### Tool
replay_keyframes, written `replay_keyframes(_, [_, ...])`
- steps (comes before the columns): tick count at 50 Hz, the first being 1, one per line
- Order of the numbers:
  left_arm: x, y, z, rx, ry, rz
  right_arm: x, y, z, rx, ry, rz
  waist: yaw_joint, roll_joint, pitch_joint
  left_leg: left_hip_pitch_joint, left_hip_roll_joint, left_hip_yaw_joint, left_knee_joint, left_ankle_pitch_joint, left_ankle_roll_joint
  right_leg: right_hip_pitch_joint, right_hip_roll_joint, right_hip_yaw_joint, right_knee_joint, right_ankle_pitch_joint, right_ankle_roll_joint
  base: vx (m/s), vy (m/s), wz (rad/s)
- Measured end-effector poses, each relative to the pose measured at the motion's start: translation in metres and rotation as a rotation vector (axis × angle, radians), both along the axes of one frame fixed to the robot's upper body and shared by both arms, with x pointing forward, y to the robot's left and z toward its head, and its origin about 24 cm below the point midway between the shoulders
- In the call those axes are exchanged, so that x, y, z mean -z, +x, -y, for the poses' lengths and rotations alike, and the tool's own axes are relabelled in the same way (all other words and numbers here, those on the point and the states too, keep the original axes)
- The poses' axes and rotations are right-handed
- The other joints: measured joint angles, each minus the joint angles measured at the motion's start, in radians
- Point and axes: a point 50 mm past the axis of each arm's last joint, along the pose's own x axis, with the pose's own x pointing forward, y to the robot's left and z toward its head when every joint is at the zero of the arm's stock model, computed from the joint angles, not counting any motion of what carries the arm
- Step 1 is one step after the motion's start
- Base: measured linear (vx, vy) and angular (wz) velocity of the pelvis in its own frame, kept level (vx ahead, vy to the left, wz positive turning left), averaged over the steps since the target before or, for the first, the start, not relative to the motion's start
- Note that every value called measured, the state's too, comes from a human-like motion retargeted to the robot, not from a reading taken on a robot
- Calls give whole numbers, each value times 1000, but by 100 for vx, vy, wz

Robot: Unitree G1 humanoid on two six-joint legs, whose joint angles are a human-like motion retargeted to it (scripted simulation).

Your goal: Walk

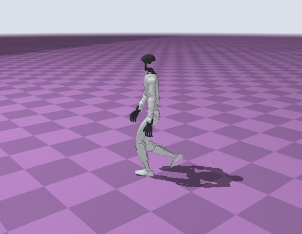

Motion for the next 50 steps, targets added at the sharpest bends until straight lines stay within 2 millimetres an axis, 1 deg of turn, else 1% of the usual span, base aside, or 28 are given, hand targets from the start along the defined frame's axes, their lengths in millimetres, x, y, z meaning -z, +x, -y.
replay_keyframes(2, [-4, 21, 3, 31, 2, 56, 7, -11, 0, -14, -6, -61, -16, -9, 3, 48, -22, -12, -24, -13, 14, -75, -44, 3, 123, 53, -15, -1, 5, -21])
replay_keyframes(3, [-6, 33, 5, 48, 4, 88, 10, -16, 1, -19, -12, -89, -23, -8, 7, 77, -28, -21, -41, -19, 17, -111, -62, 1, 170, 54, -29, -2, 5, -24])
replay_keyframes(5, [-13, 58, 9, 78, 11, 161, 16, -26, 4, -24, -27, -136, -40, 0, 16, 143, -33, -44, -74, -33, 19, -179, -91, -7, 235, 21, -67, -2, 5, -23])
replay_keyframes(7, [-22, 84, 13, 98, 16, 241, 20, -36, 8, -15, -39, -173, -57, 15, 27, 213, -29, -71, -111, -46, 15, -241, -103, -21, 245, -36, -102, -2, 3, -20])
replay_keyframes(9, [-34, 110, 19, 106, 15, 327, 23, -44, 12, 2, -48, -201, -74, 32, 40, 282, -19, -98, -145, -60, 9, -297, -100, -38, 207, -87, -126, -2, 1, -19])
replay_keyframes(11, [-46, 135, 25, 111, 8, 415, 25, -52, 16, 22, -55, -223, -89, 51, 52, 347, -3, -123, -178, -75, 1, -346, -83, -58, 126, -123, -136, -2, 0, -19])
replay_keyframes(14, [-67, 168, 35, 126, -8, 547, 28, -62, 22, 60, -61, -249, -108, 83, 67, 433, 27, -153, -215, -103, -5, -398, -33, -88, -55, -137, -124, -2, -1, -20])
replay_keyframes(17, [-88, 194, 45, 154, -27, 665, 30, -70, 27, 96, -68, -265, -118, 122, 77, 506, 73, -171, -240, -136, -9, -419, 51, -106, -297, -111, -87, -1, -2, -28])
replay_keyframes(20, [-106, 213, 54, 187, -49, 755, 31, -75, 30, 125, -73, -268, -119, 169, 78, 550, 133, -175, -234, -177, -21, -408, 154, -111, -576, -66, -51, -1, -1, -37])
replay_keyframes(23, [-114, 219, 62, 225, -60, 800, 32, -81, 30, 133, -75, -275, -123, 177, 82, 572, 145, -177, -160, -230, -32, -424, 190, -96, -648, -69, -33, -2, -1, -27])
replay_keyframes(27, [-114, 219, 68, 273, -72, 809, 32, -83, 31, 129, -81, -275, -124, 218, 83, 603, 186, -193, -50, -281, -58, -405, 248, -106, -652, -19, -43, 3, -2, -22])
replay_keyframes(29, [-109, 213, 71, 291, -80, 790, 32, -84, 31, 126, -85, -272, -125, 240, 87, 617, 209, -200, 26, -283, -80, -392, 274, -114, -606, 5, -56, 3, -3, -20])
replay_keyframes(31, [-100, 203, 72, 307, -87, 753, 32, -84, 31, 122, -89, -265, -126, 263, 91, 619, 235, -202, 119, -259, -113, -379, 302, -121, -557, 22, -71, 2, -4, -21])
replay_keyframes(33, [-89, 190, 72, 319, -90, 702, 31, -80, 30, 117, -91, -247, -125, 287, 92, 602, 265, -198, 235, -200, -155, -365, 334, -127, -518, 32, -89, 0, -4, -26])
replay_keyframes(37, [-67, 162, 68, 337, -83, 590, 25, -61, 28, 98, -86, -178, -111, 344, 77, 468, 340, -189, 533, 9, -257, -334, 414, -137, -516, 24, -140, -2, -4, -34])
replay_keyframes(39, [-58, 150, 65, 345, -74, 538, 20, -48, 27, 83, -88, -132, -94, 353, 74, 386, 359, -180, 663, 90, -278, -309, 436, -126, -523, -3, -161, -2, -3, -37])
replay_keyframes(40, [-54, 144, 63, 347, -68, 515, 17, -40, 26, 73, -91, -107, -85, 353, 73, 344, 368, -174, 721, 112, -278, -293, 444, -118, -530, -17, -168, -3, -3, -34])
replay_keyframes(41, [-51, 140, 60, 347, -62, 495, 13, -33, 25, 65, -94, -80, -75, 350, 74, 301, 375, -167, 767, 106, -266, -273, 448, -108, -541, -30, -171, -3, -4, -33])
replay_keyframes(45, [-41, 122, 49, 331, -37, 431, -3, -1, 21, 29, -97, 35, -31, 326, 79, 133, 388, -138, 864, 23, -203, -171, 452, -68, -604, -76, -171, -3, -3, -34])
replay_keyframes(47, [-36, 113, 43, 307, -28, 404, -12, 15, 17, 11, -93, 95, -9, 311, 86, 60, 383, -125, 836, -24, -177, -110, 449, -49, -636, -96, -167, -3, -3, -40])
replay_keyframes(50, [-30, 98, 33, 259, -21, 362, -28, 38, 11, -13, -77, 186, 20, 288, 98, -27, 367, -104, 717, -70, -152, -16, 439, -23, -678, -124, -164, -3, -2, -44])
